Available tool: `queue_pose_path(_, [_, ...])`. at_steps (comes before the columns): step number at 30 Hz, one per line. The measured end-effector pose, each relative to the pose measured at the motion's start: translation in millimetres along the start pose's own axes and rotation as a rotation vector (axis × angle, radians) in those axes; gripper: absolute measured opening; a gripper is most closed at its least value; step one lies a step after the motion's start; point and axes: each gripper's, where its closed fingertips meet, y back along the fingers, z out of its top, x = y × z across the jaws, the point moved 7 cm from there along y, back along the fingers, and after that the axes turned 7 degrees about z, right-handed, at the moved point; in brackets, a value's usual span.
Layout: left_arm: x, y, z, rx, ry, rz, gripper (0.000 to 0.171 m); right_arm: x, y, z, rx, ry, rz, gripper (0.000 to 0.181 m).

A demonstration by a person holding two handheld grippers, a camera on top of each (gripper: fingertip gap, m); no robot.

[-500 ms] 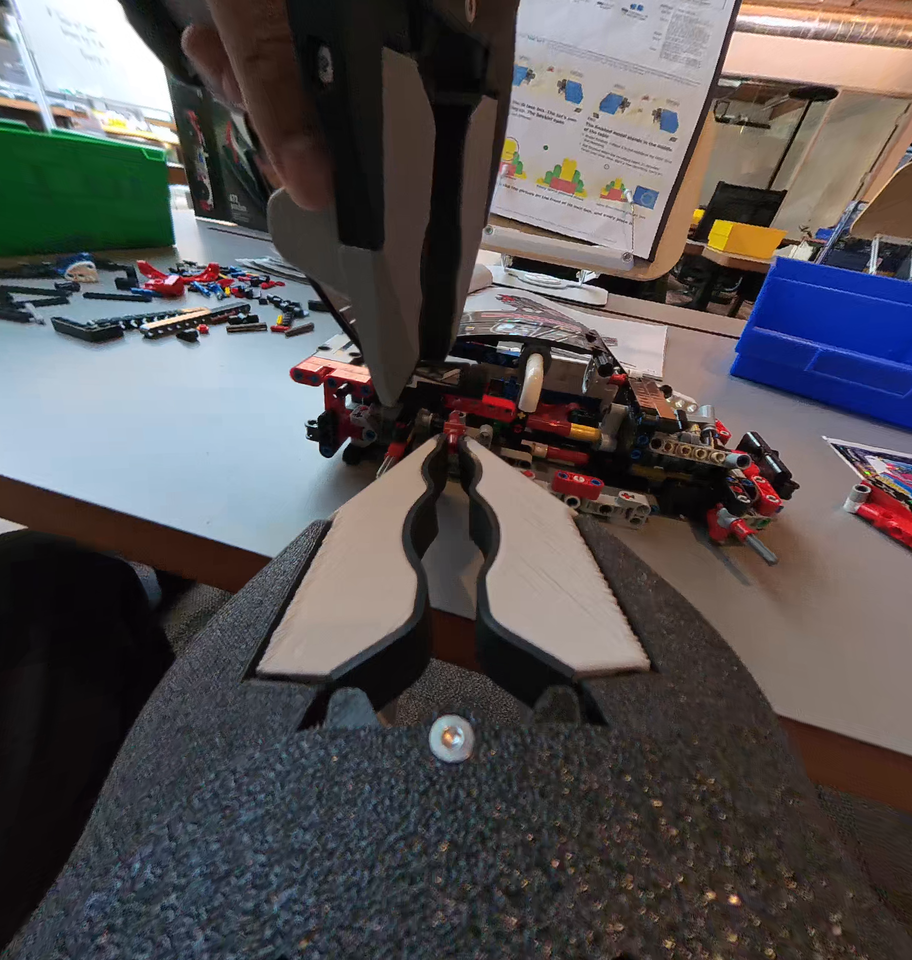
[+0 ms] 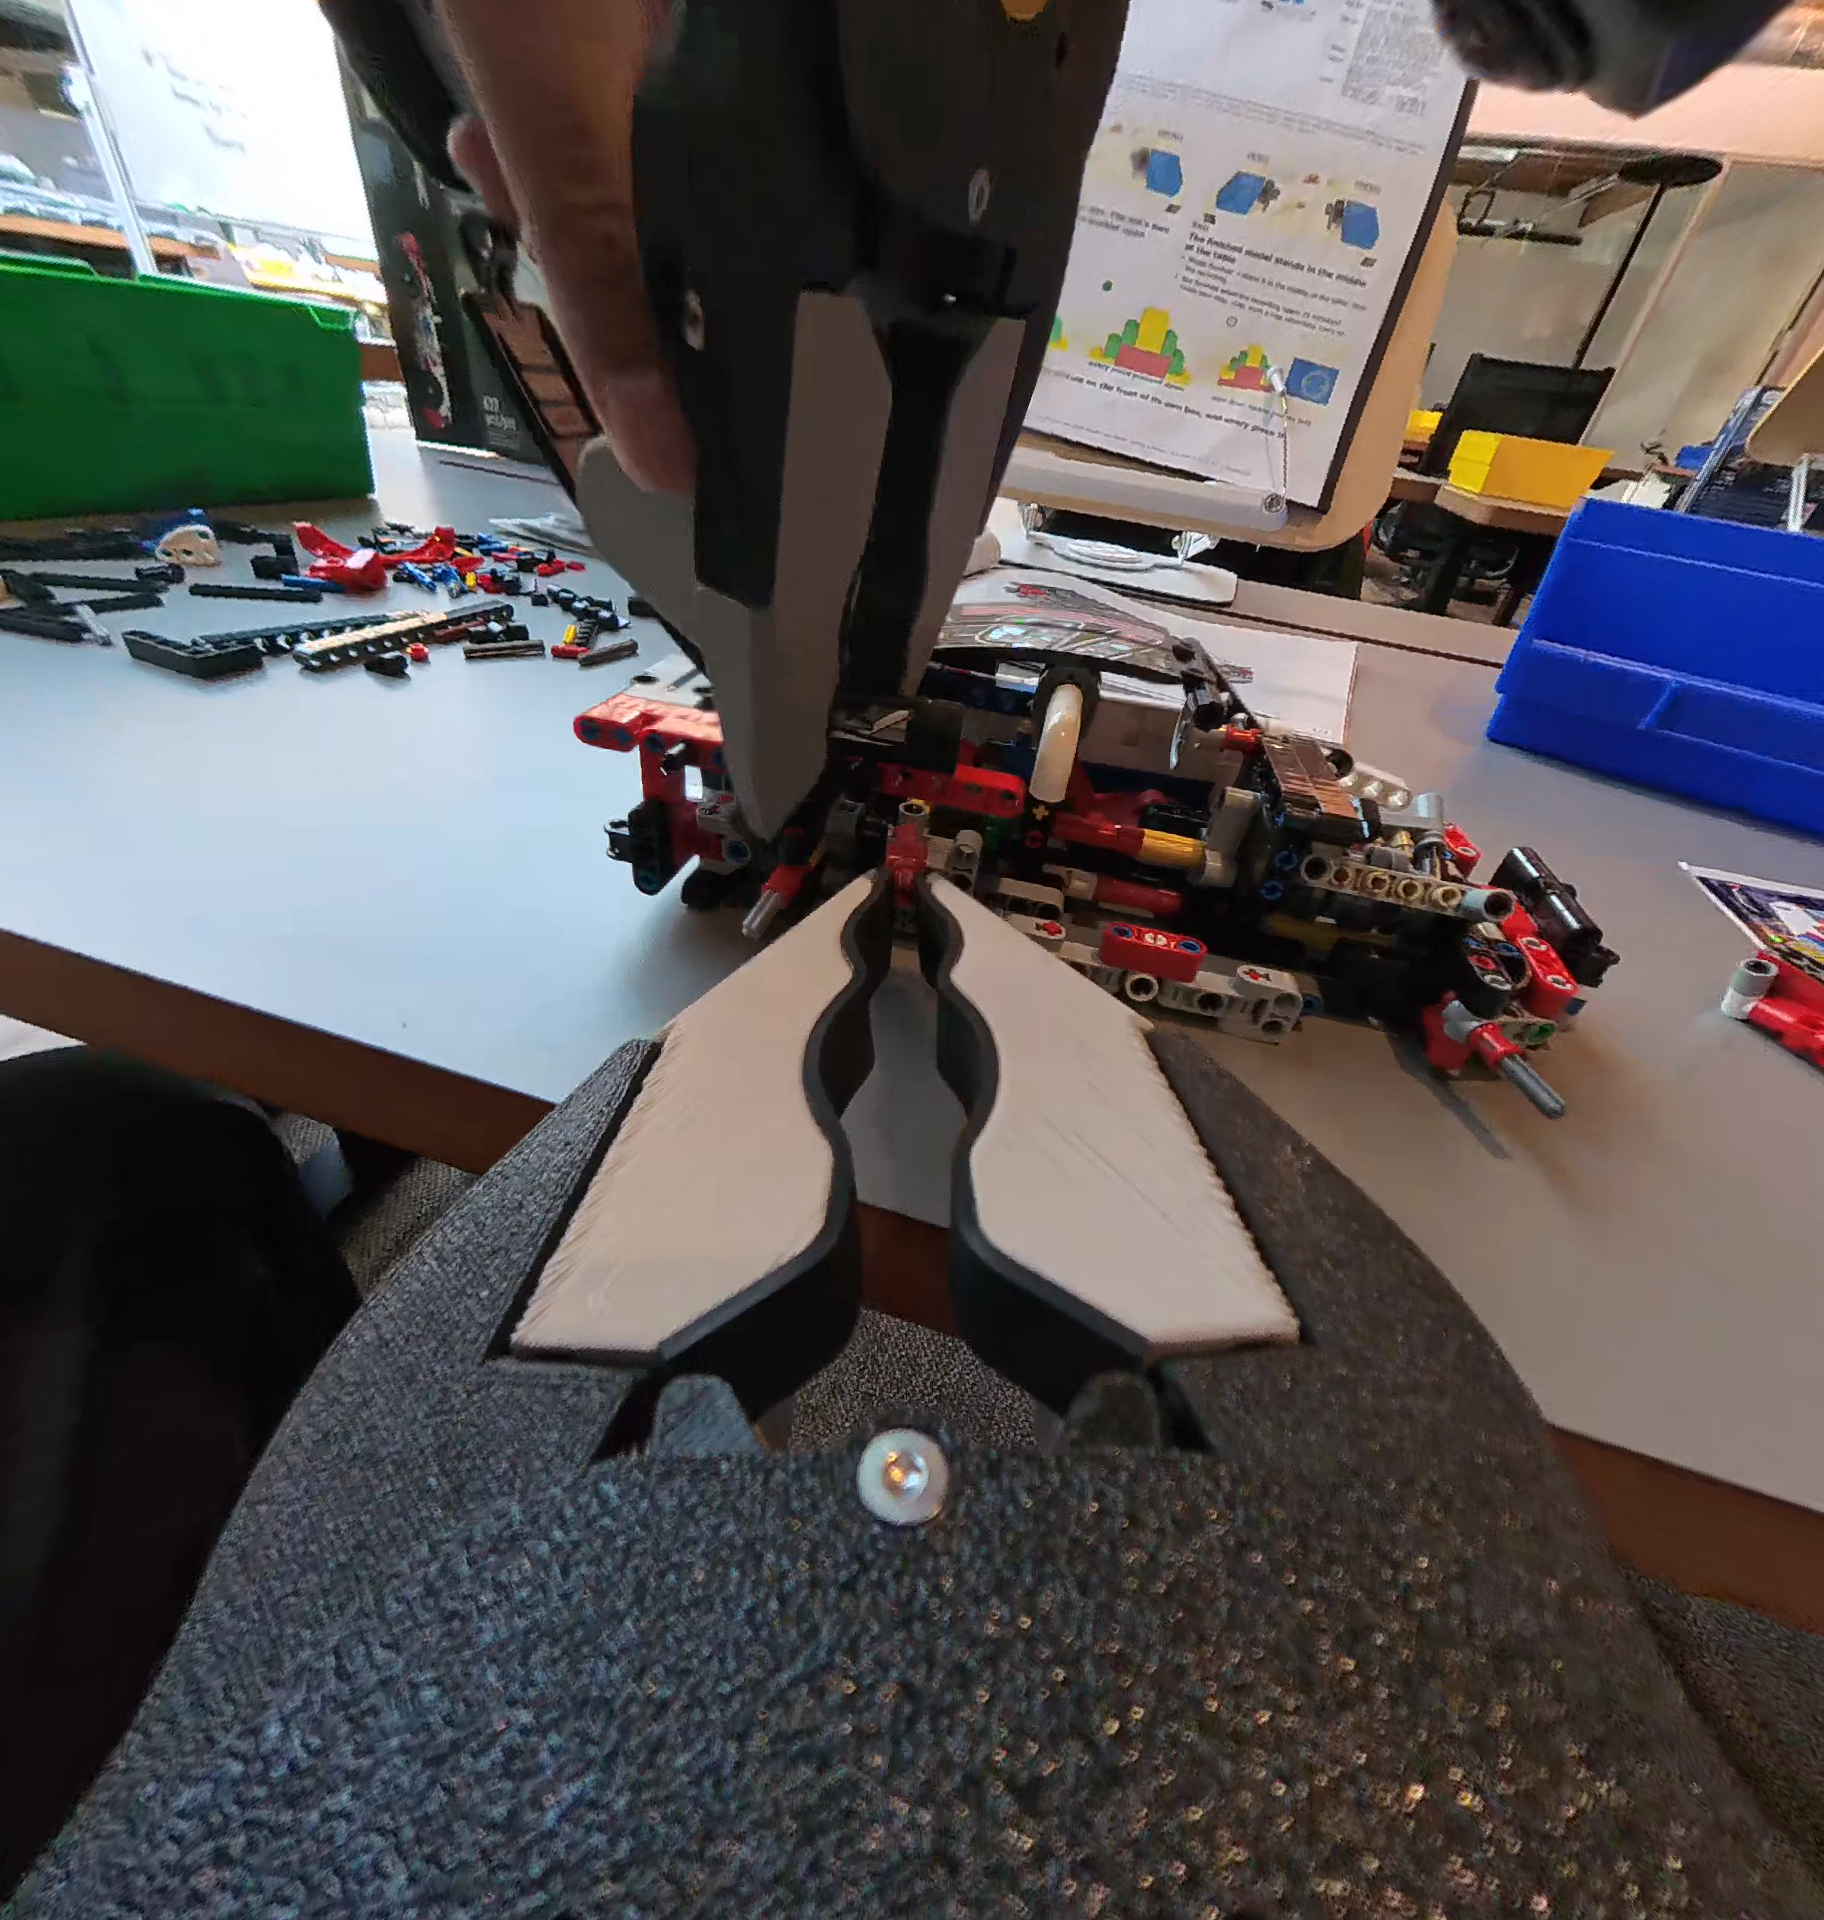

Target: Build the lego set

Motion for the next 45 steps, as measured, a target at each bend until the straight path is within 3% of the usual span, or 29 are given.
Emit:
queue_pose_path(14, [-23, 4, -6, -0.041, 0.149, -0.108, 0.016, 21, 10, 4, -0.019, 0.022, 0.018, 0.001])
queue_pose_path(31, [-28, 6, -8, -0.048, 0.143, -0.140, 0.021, 26, 5, 2, -0.060, -0.012, 0.013, 0.001])
queue_pose_path(45, [-27, 5, -11, -0.030, 0.129, -0.123, 0.015, 28, 1, -1, -0.058, -0.029, 0.011, 0.001])
